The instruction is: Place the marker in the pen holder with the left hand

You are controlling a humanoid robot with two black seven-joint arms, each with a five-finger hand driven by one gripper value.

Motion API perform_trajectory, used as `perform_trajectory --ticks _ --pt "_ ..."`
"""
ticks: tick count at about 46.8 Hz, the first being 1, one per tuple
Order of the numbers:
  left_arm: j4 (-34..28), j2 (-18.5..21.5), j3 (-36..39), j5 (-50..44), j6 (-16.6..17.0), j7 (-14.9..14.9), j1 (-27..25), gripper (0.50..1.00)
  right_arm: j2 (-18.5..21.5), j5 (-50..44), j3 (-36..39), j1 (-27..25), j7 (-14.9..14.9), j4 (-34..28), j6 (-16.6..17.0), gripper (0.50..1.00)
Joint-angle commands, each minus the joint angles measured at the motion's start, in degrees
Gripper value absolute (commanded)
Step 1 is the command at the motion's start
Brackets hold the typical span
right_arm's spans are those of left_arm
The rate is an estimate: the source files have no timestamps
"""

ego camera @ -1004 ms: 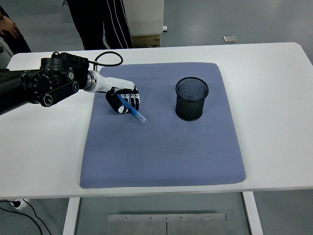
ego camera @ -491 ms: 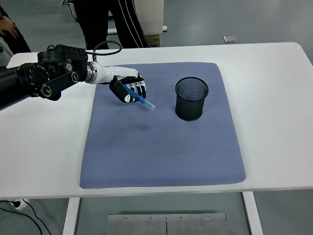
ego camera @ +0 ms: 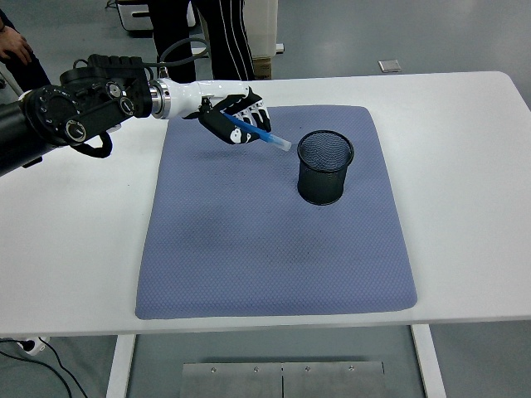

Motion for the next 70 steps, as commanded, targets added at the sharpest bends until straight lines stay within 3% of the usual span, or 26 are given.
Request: perform_trajectory --ticks 1,11,19,34,41,43,70 --pt "-0.1 -0.1 -0.1 -1.5 -0.1 -0.1 -0.3 0.5 0.0 0.0 0.0 0.0 0.0 0.0 0.0 1.0" --pt "-0.2 -1.3 -1.7 -6.8 -0.2 -0.2 -0.3 0.5 0.0 0.0 0.0 0.0 0.0 0.0 0.0 1.0" --pt "-0.3 -3.1 -3.2 -11.7 -2.5 -0.2 0.0 0.5 0.0 0.0 0.0 0.0 0.0 0.0 0.0 1.0" --pt "-1.0 -8.6 -4.5 -18.1 -2.5 -0.2 0.8 0.5 0.0 0.0 0.0 0.0 0.0 0.0 0.0 1.0" --pt "-1.0 -9.3 -4.9 -18.3 -2.3 -0.4 2.2 0.5 0.0 0.0 0.0 0.0 0.0 0.0 0.0 1.0" --pt "-1.0 -9.3 -5.4 -19.0 -2.3 -1.8 3.1 0.5 0.0 0.0 0.0 0.0 0.0 0.0 0.0 1.0" --pt "-0.9 -10.7 -5.5 -28.8 -2.1 -5.9 6.8 0.5 0.0 0.0 0.0 0.0 0.0 0.0 0.0 1.0"
